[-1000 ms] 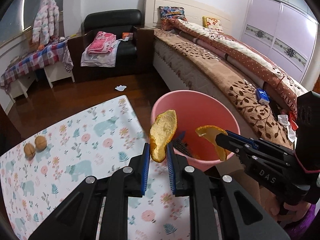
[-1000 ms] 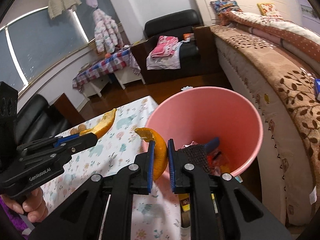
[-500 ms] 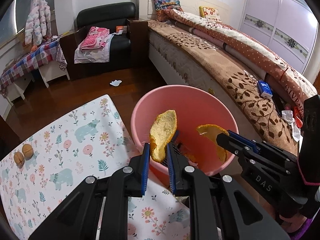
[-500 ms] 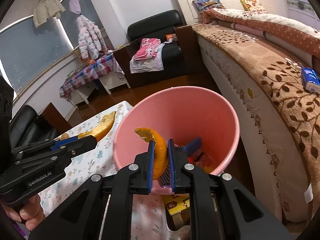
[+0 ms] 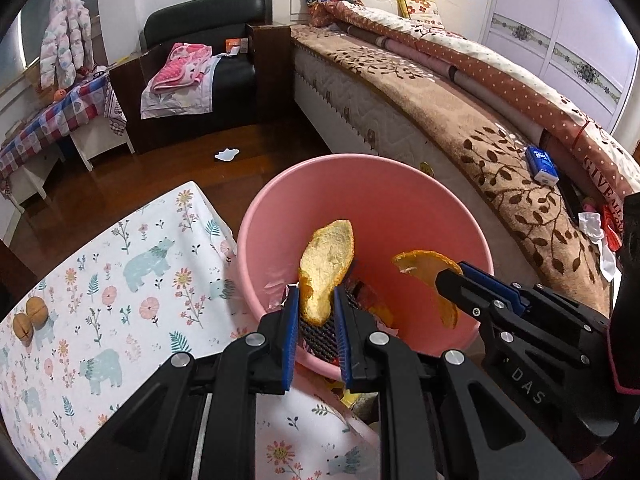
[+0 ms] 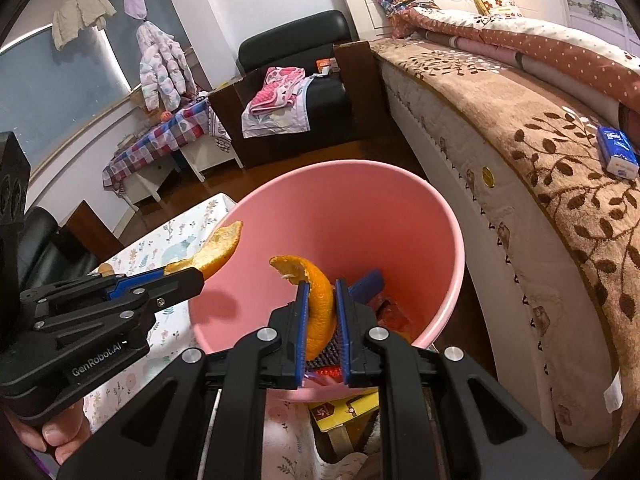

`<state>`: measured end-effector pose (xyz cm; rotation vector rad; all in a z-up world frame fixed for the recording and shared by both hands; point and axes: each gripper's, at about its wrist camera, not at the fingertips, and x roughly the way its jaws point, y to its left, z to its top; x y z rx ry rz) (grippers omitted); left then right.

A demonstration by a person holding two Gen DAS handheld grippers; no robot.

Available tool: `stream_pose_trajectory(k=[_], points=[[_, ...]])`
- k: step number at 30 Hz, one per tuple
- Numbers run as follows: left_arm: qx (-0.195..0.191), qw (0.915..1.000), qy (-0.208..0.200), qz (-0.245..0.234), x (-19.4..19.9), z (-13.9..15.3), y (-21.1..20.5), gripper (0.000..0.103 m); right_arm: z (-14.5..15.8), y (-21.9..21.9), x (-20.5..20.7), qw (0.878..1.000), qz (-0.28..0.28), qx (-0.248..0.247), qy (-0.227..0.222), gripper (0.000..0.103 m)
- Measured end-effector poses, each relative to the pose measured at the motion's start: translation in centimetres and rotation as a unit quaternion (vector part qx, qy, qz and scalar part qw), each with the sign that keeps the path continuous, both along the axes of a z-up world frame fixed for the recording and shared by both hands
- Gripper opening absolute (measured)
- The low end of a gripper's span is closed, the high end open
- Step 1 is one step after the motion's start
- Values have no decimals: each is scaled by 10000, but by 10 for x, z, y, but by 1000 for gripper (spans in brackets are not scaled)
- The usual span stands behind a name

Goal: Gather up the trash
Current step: 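Lower both grippers into the bucket and open them to drop the peels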

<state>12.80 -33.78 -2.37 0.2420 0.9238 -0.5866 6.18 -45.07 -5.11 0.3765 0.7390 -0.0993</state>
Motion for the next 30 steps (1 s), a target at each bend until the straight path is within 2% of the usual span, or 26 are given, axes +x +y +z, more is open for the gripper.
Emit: stream_pose_trajectory(k=[18, 24, 27, 30], points=[[-92, 9998, 141, 122, 12, -10, 0, 18, -8, 4, 11, 9995, -165, -153, 214, 15], [-175, 9998, 82, 109, 10, -5, 3, 29, -8, 6, 13, 9996, -98, -151, 217, 18], [-204, 9997, 51, 108, 9, -2, 4, 35, -6, 7, 12, 9997, -66, -136, 191, 27], [-233, 9997, 16, 95, 8, 1, 6, 38, -4, 8, 11, 9998, -63, -137, 157, 29]])
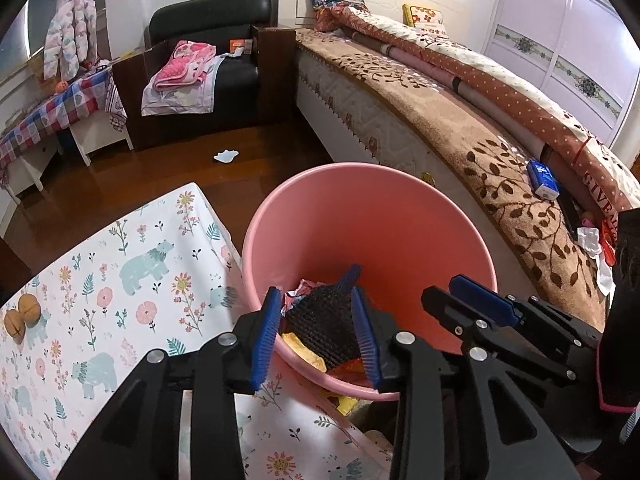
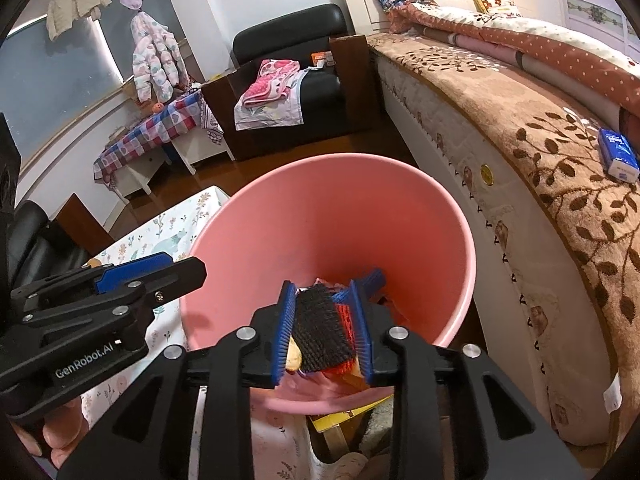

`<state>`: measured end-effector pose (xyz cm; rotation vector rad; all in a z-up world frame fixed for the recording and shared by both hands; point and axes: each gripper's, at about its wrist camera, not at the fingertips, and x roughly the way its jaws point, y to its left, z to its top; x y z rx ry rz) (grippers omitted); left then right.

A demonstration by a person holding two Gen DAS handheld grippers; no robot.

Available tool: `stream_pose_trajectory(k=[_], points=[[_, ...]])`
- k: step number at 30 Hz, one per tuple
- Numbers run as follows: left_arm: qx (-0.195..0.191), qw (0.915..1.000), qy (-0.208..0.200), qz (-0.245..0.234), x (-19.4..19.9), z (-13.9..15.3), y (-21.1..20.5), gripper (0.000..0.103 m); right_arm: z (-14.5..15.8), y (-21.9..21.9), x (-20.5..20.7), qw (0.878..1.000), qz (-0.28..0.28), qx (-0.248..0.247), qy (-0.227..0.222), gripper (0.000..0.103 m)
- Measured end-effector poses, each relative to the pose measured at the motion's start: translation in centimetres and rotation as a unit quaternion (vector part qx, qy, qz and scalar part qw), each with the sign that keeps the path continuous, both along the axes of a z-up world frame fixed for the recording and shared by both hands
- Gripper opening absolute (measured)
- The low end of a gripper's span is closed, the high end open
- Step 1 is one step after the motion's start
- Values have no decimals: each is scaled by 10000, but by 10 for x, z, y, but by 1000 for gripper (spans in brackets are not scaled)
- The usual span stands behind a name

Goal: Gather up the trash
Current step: 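Lower both grippers into the bucket and open them to drop the peels, then lift both open grippers out of the bucket and back over the table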

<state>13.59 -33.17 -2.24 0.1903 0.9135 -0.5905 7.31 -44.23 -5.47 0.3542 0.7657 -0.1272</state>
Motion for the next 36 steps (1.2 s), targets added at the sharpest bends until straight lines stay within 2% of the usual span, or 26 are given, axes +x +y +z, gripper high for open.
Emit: stream_pose_trajectory(k=[8, 26, 30, 36], points=[[-195, 9998, -55, 19, -2, 11, 9, 45, 8, 6, -1, 10000, 3, -89, -42, 29], [-482, 9985, -149, 188, -4, 24, 33, 52, 21, 22, -4, 9998, 63, -175, -89, 30], [-533, 9981, -201, 242, -3, 28, 39, 55, 25, 26, -5, 9998, 83, -126, -155, 40], [-693, 9967, -220, 362, -2, 31, 53, 63, 30, 35, -7, 9995, 160, -128, -234, 41]])
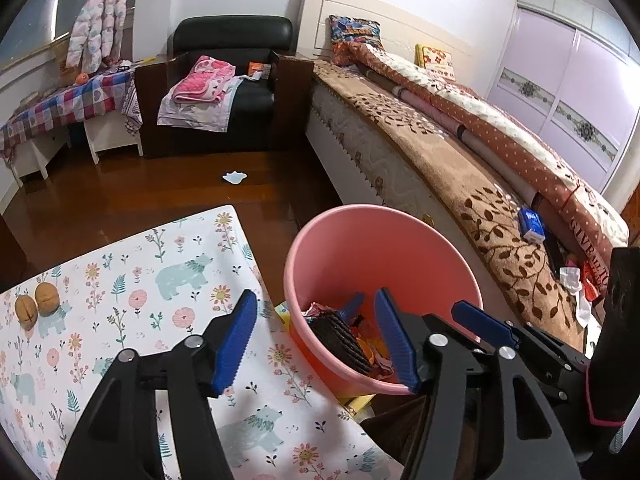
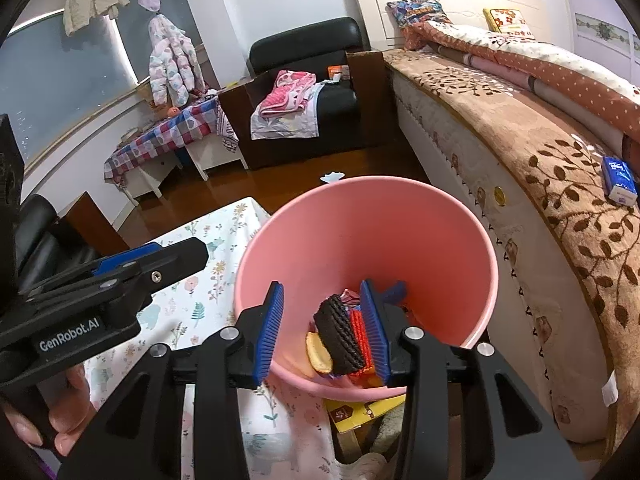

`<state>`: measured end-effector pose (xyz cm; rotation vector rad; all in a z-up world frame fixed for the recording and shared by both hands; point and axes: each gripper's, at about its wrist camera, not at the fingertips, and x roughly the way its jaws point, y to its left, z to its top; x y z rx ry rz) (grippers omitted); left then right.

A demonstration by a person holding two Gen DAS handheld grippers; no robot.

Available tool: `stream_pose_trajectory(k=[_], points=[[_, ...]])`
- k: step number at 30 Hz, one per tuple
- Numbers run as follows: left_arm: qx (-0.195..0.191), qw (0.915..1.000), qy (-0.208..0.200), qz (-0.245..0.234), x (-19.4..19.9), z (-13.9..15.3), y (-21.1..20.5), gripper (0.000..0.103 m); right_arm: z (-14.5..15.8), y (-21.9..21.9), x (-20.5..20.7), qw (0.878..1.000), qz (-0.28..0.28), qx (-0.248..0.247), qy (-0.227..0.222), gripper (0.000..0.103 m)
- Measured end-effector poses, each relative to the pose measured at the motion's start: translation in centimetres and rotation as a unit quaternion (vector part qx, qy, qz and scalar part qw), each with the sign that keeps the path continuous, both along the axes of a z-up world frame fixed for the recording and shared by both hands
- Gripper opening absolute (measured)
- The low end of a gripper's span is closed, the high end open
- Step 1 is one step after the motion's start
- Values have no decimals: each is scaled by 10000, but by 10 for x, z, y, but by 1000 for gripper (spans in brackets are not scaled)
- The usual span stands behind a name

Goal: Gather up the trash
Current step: 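Lift both open grippers out of the bucket and back over the table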

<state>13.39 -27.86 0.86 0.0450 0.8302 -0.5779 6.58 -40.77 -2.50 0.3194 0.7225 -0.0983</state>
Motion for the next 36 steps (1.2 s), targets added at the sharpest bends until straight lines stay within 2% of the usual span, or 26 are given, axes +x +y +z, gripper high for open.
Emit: stream_pose_trajectory(k=[2, 5, 9, 13, 22, 27, 36], points=[[-80, 10000, -4, 44, 0, 1, 7, 65, 2, 3, -1, 10000, 42, 20, -37, 42], [-150, 9998, -41, 111, 0, 4, 15, 66, 7, 9, -4, 9997, 114, 95, -180, 50], [-249, 9995, -90, 198, -4, 7, 28, 67, 14, 19, -9, 9992, 180, -92, -356, 53], [-299, 9989, -190, 297, -8, 11, 40, 68, 20, 27, -12, 9985, 172, -179, -481, 63], [-320, 9956, -545, 692, -19, 28, 73, 68, 32, 45, -16, 9970, 194, -353, -660, 65], [-368, 9936, -609, 872, -22, 32, 88, 68, 39, 56, -17, 9959, 149, -446, -771, 72], [-371, 9919, -627, 1041, -26, 29, 107, 68, 46, 75, -15, 9947, 224, -619, -794, 72]])
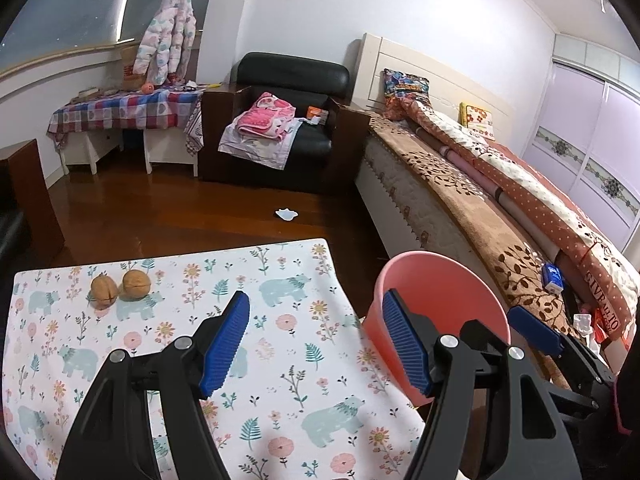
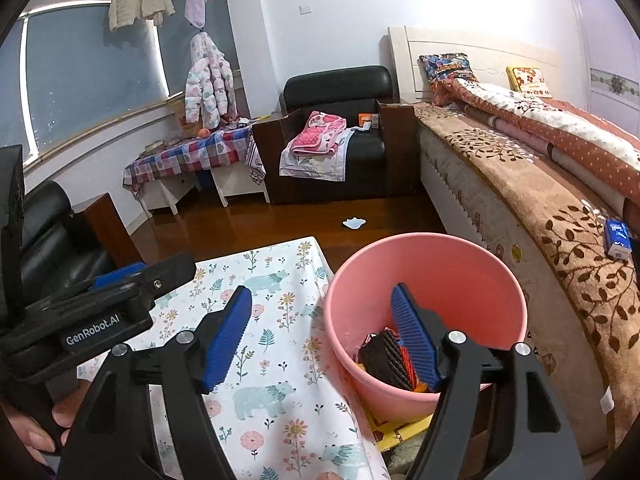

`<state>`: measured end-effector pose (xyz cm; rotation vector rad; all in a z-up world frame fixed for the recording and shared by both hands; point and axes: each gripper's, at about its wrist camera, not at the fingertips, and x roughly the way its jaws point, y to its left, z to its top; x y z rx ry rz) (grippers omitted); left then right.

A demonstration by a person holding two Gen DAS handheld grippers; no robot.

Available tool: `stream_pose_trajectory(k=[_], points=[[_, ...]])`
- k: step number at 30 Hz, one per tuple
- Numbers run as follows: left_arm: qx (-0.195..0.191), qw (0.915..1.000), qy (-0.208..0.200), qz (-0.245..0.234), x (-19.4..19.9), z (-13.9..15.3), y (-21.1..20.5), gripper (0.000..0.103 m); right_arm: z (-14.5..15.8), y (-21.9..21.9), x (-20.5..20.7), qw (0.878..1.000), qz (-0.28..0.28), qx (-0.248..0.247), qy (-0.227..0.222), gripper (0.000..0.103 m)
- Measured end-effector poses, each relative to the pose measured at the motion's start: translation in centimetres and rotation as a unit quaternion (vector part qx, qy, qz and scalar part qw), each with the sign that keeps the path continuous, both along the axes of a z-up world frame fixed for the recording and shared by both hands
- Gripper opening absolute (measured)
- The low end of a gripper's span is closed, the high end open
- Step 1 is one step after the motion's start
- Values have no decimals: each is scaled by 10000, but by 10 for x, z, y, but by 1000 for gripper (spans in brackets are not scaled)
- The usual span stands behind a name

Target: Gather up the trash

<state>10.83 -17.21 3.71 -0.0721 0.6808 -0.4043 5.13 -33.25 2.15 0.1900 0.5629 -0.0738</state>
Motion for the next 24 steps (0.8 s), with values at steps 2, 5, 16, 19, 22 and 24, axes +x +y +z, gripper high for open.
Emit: stream_pose_trajectory(k=[2, 5, 16, 19, 22, 24], points=[[1, 10000, 5, 51, 0, -1, 3, 68, 1, 3, 0, 10000, 0, -40, -8, 72], [19, 9999, 35, 112, 0, -4, 7, 68, 2, 6, 0, 10000, 19, -55, 7, 72], [37, 9997, 121, 185, 2, -13, 16, 68, -5, 13, 2, 9999, 20, -31, 107, 72], [48, 9997, 131, 187, 3, -14, 15, 68, -6, 13, 2, 9999, 16, -29, 118, 72], [44, 9997, 155, 183, 2, -15, 15, 68, -6, 14, 2, 9999, -2, -39, 109, 72], [54, 9997, 163, 184, 2, -17, 17, 68, -6, 14, 2, 9999, -10, -50, 116, 72]])
